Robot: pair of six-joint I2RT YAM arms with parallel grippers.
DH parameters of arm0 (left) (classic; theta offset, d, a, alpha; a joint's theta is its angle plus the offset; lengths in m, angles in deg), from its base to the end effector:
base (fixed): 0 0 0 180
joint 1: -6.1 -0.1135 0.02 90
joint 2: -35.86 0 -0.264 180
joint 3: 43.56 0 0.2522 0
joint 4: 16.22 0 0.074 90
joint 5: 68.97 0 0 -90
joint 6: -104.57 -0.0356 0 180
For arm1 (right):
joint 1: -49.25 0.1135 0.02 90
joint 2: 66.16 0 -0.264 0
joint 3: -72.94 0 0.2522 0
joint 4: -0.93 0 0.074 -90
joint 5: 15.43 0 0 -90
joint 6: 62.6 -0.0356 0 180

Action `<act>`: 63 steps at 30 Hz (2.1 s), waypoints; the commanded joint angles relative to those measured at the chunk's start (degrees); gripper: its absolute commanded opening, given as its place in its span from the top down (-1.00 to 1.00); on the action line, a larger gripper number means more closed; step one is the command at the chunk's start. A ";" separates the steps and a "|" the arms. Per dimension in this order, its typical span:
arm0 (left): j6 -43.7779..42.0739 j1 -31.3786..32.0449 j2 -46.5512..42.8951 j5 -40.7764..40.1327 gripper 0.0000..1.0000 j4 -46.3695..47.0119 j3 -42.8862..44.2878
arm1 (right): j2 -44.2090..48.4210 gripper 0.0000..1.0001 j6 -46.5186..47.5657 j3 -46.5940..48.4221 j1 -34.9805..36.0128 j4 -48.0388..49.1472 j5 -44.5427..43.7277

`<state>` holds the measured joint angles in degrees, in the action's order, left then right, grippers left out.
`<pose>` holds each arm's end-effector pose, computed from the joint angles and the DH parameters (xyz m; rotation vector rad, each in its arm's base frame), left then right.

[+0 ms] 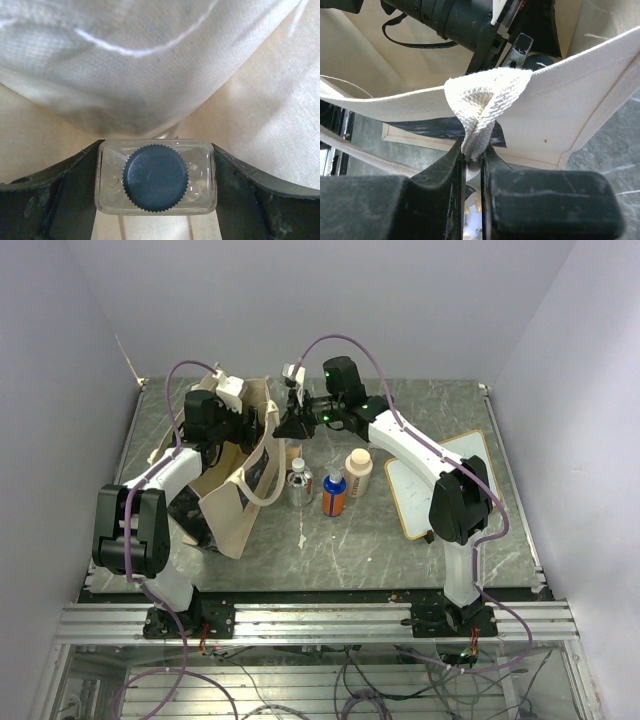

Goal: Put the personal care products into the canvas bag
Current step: Place the care product in the canvas bag.

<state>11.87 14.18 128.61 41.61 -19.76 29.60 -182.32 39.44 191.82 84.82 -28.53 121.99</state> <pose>0.3635 -0.0643 0.2505 0.4172 1.9257 -0.4154 0.3719 0.2982 0.3183 -1.2839 1.5889 1.0955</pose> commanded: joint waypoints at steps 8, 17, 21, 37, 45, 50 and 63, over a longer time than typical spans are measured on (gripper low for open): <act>-0.82 2.29 -1.65 0.84 0.86 1.74 1.18 | 2.77 1.00 0.01 0.03 -0.37 0.11 3.12; -7.30 3.45 1.19 -2.40 0.86 -0.06 -2.07 | 4.58 1.00 0.54 -0.50 -2.80 -0.91 5.28; -8.69 3.79 2.20 -2.71 0.86 -1.60 -2.31 | 4.53 1.00 2.24 -1.19 -2.96 -3.06 5.88; -2.67 3.79 0.10 -3.60 0.27 -1.27 -2.20 | 5.77 0.99 1.84 -5.44 -2.81 -1.47 5.06; -3.31 3.75 -0.04 -3.13 -0.19 -4.58 2.11 | 6.90 0.85 4.25 -5.35 -2.70 -2.22 3.09; -3.98 3.70 -0.68 -3.77 -0.33 -6.19 3.88 | 7.05 0.62 4.26 -4.78 -2.70 -2.18 2.50; -2.49 3.70 -2.14 -5.08 -0.62 -7.79 4.59 | 7.08 0.26 4.17 -4.56 -2.44 -2.85 2.79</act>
<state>8.00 17.52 128.65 37.48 -26.91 31.74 -177.53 43.11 186.75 82.11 -31.18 124.48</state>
